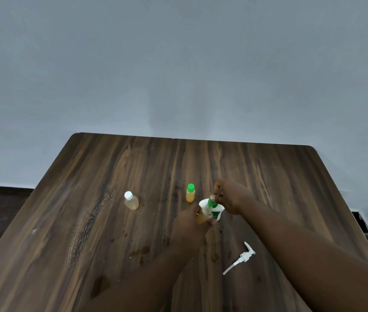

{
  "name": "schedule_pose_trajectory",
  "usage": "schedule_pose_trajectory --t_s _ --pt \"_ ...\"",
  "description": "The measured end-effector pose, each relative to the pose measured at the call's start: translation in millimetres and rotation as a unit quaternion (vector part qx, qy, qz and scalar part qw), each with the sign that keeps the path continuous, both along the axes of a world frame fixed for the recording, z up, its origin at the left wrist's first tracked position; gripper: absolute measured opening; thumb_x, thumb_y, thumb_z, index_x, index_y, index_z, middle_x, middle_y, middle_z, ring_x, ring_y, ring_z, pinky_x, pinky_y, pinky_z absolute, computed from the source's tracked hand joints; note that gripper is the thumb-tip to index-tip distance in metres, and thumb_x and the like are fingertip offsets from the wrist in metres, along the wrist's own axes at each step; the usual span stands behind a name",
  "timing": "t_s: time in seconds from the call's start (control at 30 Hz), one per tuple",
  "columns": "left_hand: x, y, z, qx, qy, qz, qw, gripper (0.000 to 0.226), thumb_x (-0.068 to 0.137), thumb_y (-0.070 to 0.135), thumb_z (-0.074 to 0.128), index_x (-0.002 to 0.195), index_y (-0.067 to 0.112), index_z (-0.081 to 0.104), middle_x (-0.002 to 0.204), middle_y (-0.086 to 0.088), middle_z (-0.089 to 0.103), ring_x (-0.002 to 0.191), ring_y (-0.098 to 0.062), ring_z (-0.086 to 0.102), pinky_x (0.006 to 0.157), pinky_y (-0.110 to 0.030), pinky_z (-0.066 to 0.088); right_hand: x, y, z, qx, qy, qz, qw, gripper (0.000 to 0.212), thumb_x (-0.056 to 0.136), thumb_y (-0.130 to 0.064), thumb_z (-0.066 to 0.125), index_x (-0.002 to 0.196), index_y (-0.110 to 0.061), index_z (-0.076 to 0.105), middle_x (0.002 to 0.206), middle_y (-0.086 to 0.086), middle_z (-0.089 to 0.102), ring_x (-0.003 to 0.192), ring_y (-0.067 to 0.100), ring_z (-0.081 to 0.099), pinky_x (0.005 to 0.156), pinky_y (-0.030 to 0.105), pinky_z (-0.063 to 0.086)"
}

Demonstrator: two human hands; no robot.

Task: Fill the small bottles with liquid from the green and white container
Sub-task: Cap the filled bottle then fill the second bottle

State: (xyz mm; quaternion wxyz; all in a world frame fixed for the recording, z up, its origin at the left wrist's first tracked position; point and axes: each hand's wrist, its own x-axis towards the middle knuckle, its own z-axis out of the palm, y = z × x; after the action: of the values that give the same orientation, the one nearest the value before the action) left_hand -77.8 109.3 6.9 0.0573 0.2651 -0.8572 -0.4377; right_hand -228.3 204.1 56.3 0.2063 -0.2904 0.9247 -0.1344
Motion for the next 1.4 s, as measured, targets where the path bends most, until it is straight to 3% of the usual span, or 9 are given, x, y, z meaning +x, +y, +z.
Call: schedule_pose_trajectory --t_s 0.17,0.27,0.33,0.43,0.77,0.87,1.1,1.3,1.4 --pt "-2.8 0.7 5.0 -0.001 0.003 0.006 1.0 0.034 0.081 0.05 0.076 0.106 0.03 0.063 0.08 0.019 0.059 0.073 0.001 0.056 0.056 -0.007 0.033 -7.3 -1.3 8.2 0.002 -0.008 -0.005 1.0 0.022 0.085 -0.044 0.07 0.085 -0.025 0.058 0.086 -0.012 0.065 0.091 0.013 0.061 0.096 0.046 0.045" --pt "-1.9 0.0 4.3 0.003 0.006 -0.001 1.0 0.039 0.082 0.047 0.076 0.115 0.033 0.064 0.078 0.024 0.057 0.07 0.01 0.053 0.057 -0.004 0.035 -1.4 1.2 1.3 -0.008 -0.006 0.0 1.0 0.019 0.088 -0.041 0.067 0.086 -0.025 0.057 0.083 -0.012 0.061 0.089 0.015 0.06 0.095 0.046 0.046" --pt "0.0 0.3 5.3 -0.003 0.007 0.002 1.0 0.041 0.082 0.048 0.076 0.118 0.033 0.063 0.08 0.022 0.058 0.073 0.004 0.054 0.058 -0.004 0.036 -0.5 -0.3 3.7 -0.005 0.0 0.006 1.0 0.019 0.089 -0.04 0.067 0.084 -0.026 0.055 0.083 -0.011 0.06 0.089 0.015 0.059 0.095 0.045 0.045" --pt "-1.7 0.9 8.5 0.005 0.009 0.006 1.0 0.037 0.082 0.048 0.076 0.113 0.031 0.065 0.08 0.019 0.06 0.074 0.001 0.055 0.056 -0.007 0.035 -4.3 -5.1 13.9 0.019 0.008 0.021 1.0 0.022 0.088 -0.041 0.068 0.083 -0.027 0.052 0.086 -0.011 0.062 0.091 0.016 0.059 0.094 0.042 0.045" --pt "-1.2 1.0 8.9 0.021 0.007 0.005 1.0 0.031 0.082 0.044 0.077 0.108 0.033 0.063 0.077 0.021 0.059 0.07 0.012 0.054 0.057 -0.006 0.037 -4.2 -4.2 13.4 0.018 0.013 0.023 1.0 0.019 0.088 -0.042 0.067 0.087 -0.027 0.055 0.089 -0.012 0.06 0.09 0.014 0.056 0.093 0.042 0.043" --pt "-0.9 0.0 7.0 0.013 0.002 0.003 1.0 0.034 0.083 0.045 0.076 0.111 0.029 0.063 0.082 0.016 0.06 0.074 -0.001 0.056 0.055 -0.008 0.034 -0.4 -2.4 6.7 0.013 0.01 0.016 1.0 0.018 0.089 -0.041 0.066 0.09 -0.025 0.057 0.086 -0.012 0.059 0.089 0.014 0.056 0.097 0.045 0.043" --pt "-3.2 0.6 4.6 0.001 0.008 0.002 1.0 0.036 0.082 0.049 0.075 0.11 0.03 0.063 0.092 0.017 0.065 0.081 -0.001 0.057 0.057 -0.009 0.034 -7.6 -2.4 6.7 0.007 -0.006 -0.003 1.0 0.021 0.086 -0.042 0.069 0.089 -0.024 0.059 0.087 -0.013 0.063 0.09 0.013 0.058 0.098 0.046 0.042" --pt "-0.7 0.4 1.0 0.007 0.021 -0.003 1.0 0.036 0.084 0.042 0.076 0.116 0.029 0.064 0.077 0.023 0.058 0.069 0.013 0.053 0.062 -0.001 0.037 -2.7 -4.2 9.0 0.022 0.022 0.016 0.999 0.018 0.089 -0.041 0.066 0.088 -0.026 0.056 0.086 -0.011 0.061 0.087 0.014 0.056 0.094 0.044 0.042" --pt "3.3 -1.9 0.0 0.027 0.029 -0.01 0.999 0.034 0.084 0.041 0.077 0.115 0.034 0.064 0.077 0.027 0.06 0.074 0.02 0.055 0.062 -0.001 0.037 -11.1 3.1 -0.9 -0.049 -0.058 -0.026 0.997 0.012 0.087 -0.036 0.069 0.084 -0.027 0.062 0.086 -0.01 0.067 0.089 0.016 0.064 0.085 0.039 0.049"
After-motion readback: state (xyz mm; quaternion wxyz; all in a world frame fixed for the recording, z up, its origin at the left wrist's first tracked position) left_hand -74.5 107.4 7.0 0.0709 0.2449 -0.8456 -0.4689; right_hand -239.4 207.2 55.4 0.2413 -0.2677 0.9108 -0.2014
